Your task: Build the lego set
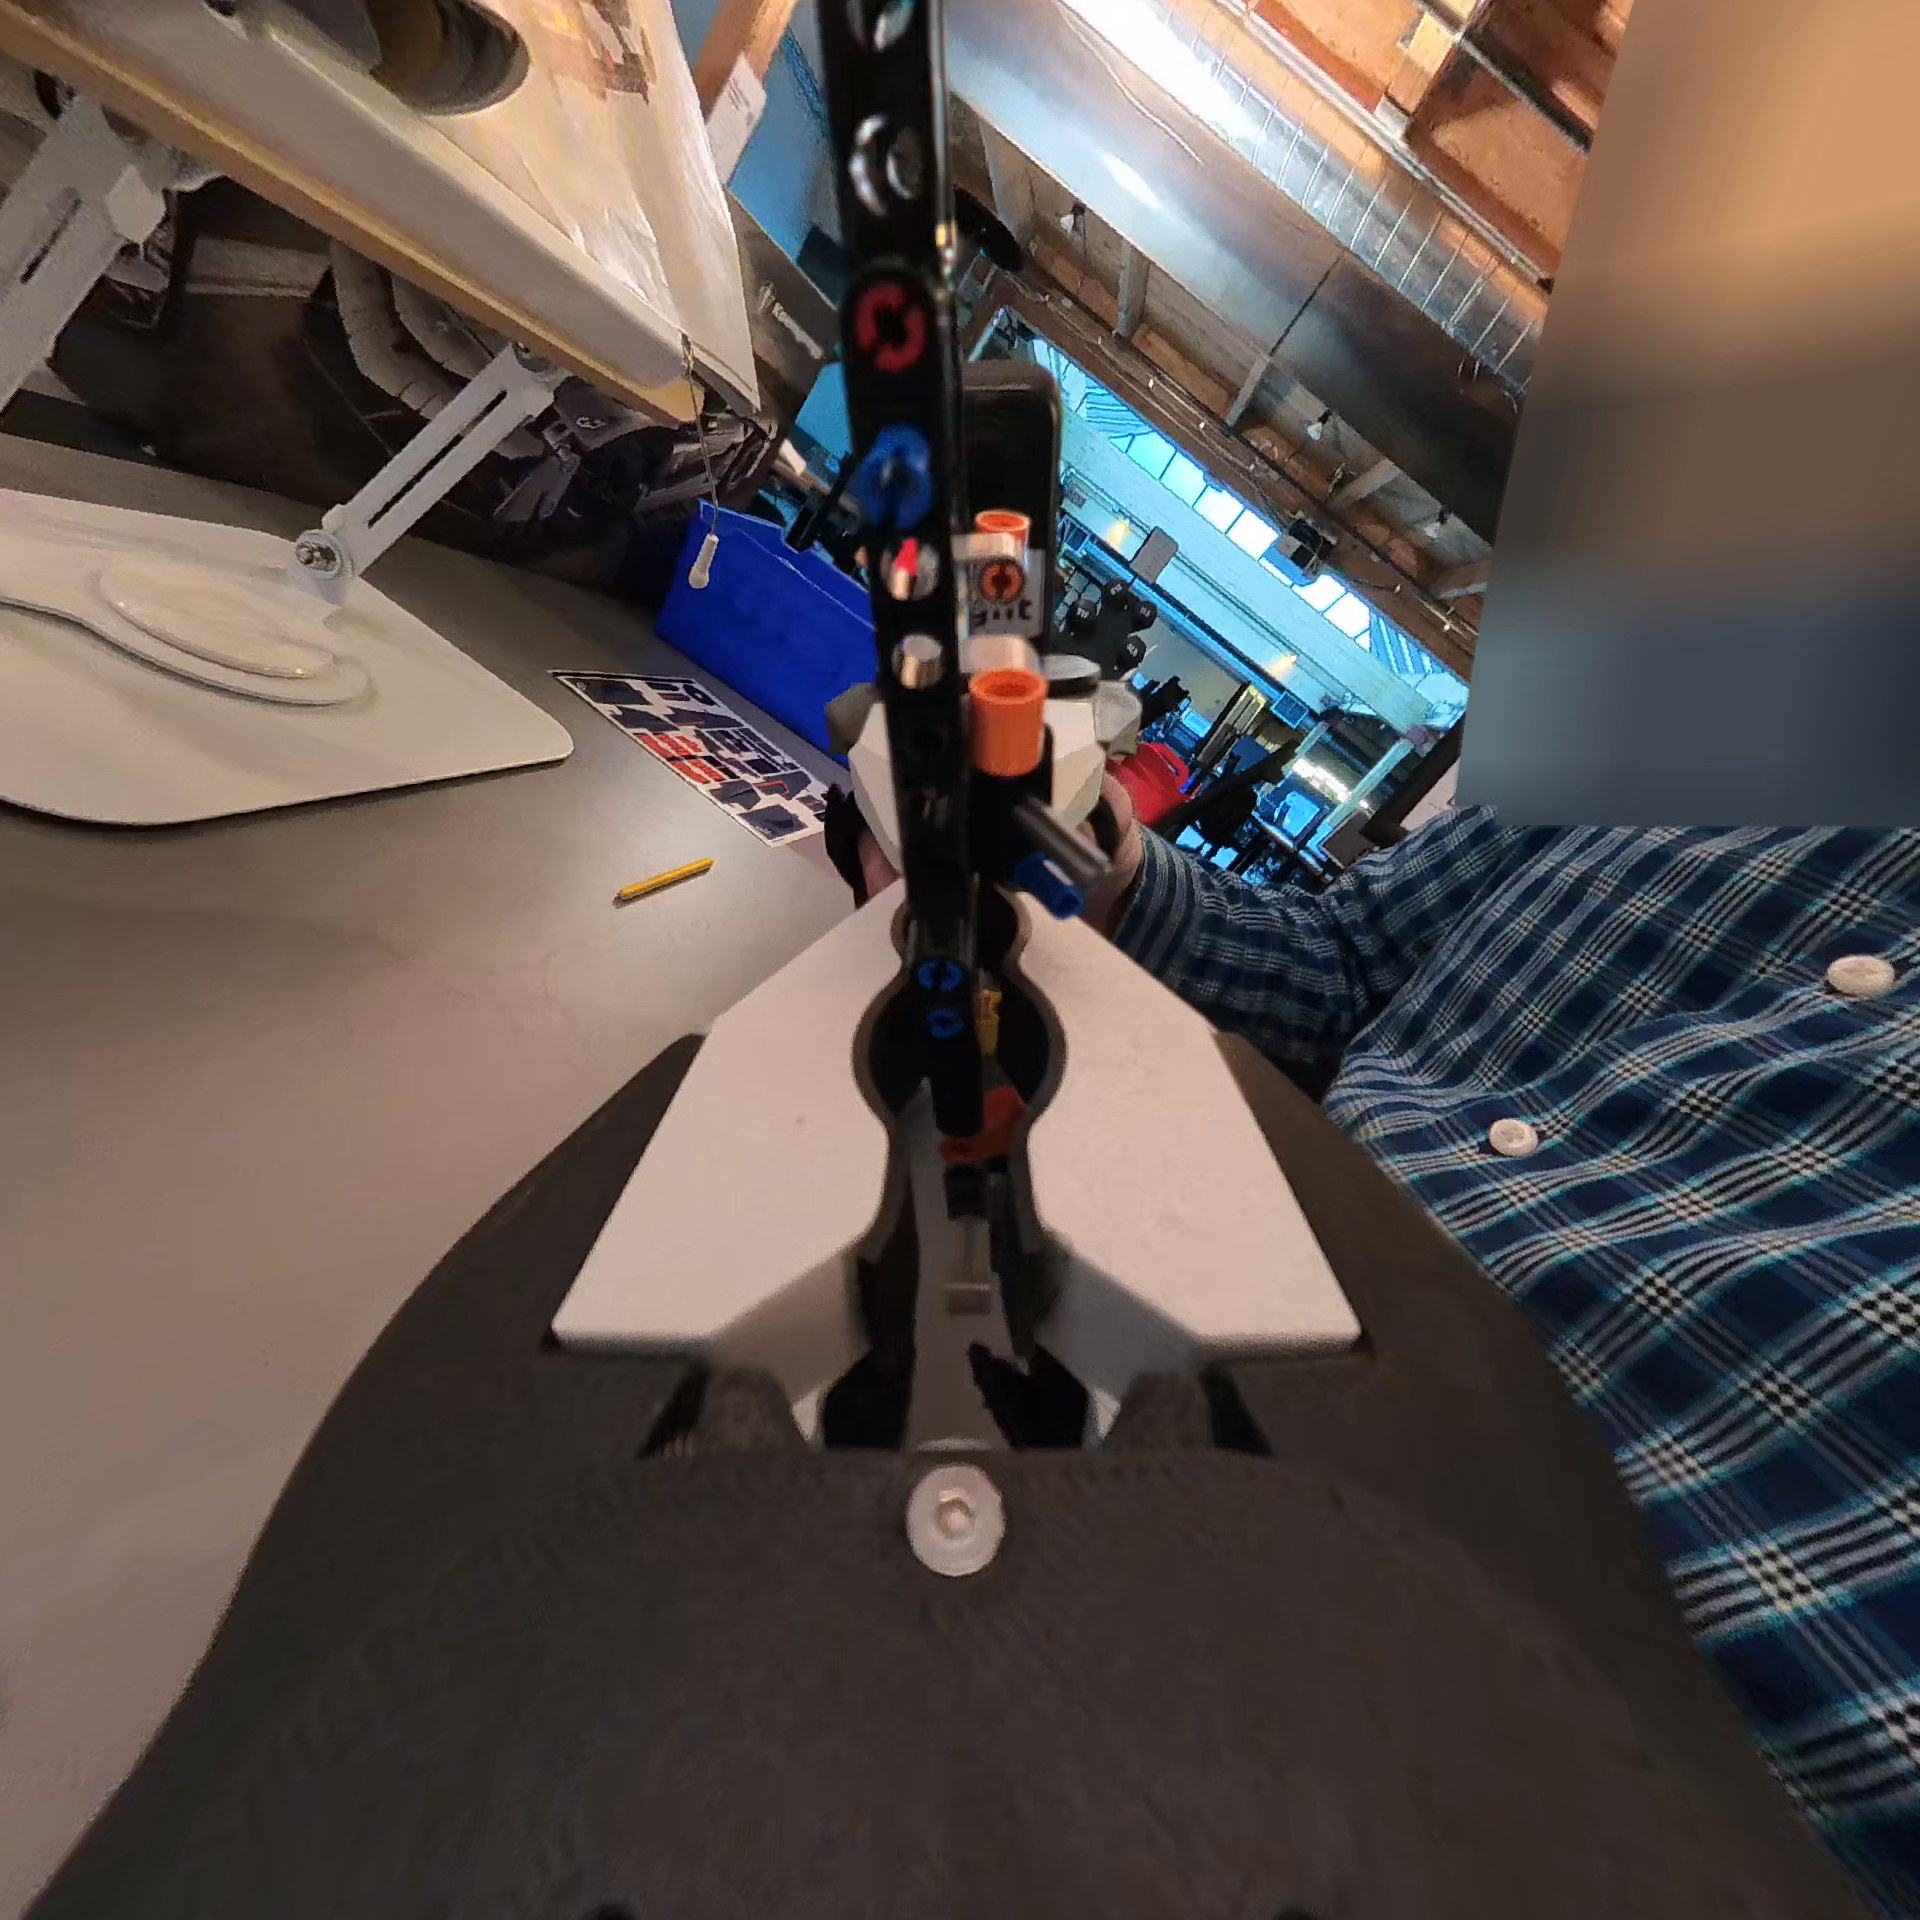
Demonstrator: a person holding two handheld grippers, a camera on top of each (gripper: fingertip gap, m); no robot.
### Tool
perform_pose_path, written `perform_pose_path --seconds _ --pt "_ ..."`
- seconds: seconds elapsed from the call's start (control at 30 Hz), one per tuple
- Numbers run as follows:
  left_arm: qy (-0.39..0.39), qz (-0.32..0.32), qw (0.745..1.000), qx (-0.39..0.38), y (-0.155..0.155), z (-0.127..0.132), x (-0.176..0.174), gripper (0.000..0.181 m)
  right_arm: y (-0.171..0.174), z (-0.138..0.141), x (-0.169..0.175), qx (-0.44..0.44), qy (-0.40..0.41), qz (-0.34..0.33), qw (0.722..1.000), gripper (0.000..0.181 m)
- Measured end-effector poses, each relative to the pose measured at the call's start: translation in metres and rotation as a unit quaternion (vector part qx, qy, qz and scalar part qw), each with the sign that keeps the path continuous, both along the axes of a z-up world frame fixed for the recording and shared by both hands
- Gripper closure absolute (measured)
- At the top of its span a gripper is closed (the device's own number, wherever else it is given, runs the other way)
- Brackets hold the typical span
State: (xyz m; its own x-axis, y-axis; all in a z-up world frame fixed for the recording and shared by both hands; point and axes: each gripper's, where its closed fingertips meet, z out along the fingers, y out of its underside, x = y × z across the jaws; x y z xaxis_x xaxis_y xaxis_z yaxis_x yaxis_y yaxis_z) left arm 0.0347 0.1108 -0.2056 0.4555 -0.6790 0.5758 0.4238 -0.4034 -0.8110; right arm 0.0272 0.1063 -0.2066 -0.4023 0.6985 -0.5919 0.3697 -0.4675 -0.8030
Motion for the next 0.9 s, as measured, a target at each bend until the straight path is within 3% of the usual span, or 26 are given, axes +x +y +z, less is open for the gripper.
perform_pose_path --seconds 0.33,0.83,0.9 --pt "0.007 -0.018 1.000 -0.005 -0.008 -0.004 0.001 0.176 -0.004 -0.002 0.005 0.044 -0.015 0.032 0.998 0.177" --pt "-0.005 -0.011 0.999 -0.029 -0.001 -0.010 0.004 0.176 0.011 0.009 -0.010 0.041 0.005 0.000 0.999 0.167" --pt "-0.001 -0.018 0.999 -0.034 -0.002 -0.012 0.006 0.175 0.008 0.010 -0.013 0.036 0.008 0.006 0.999 0.175"
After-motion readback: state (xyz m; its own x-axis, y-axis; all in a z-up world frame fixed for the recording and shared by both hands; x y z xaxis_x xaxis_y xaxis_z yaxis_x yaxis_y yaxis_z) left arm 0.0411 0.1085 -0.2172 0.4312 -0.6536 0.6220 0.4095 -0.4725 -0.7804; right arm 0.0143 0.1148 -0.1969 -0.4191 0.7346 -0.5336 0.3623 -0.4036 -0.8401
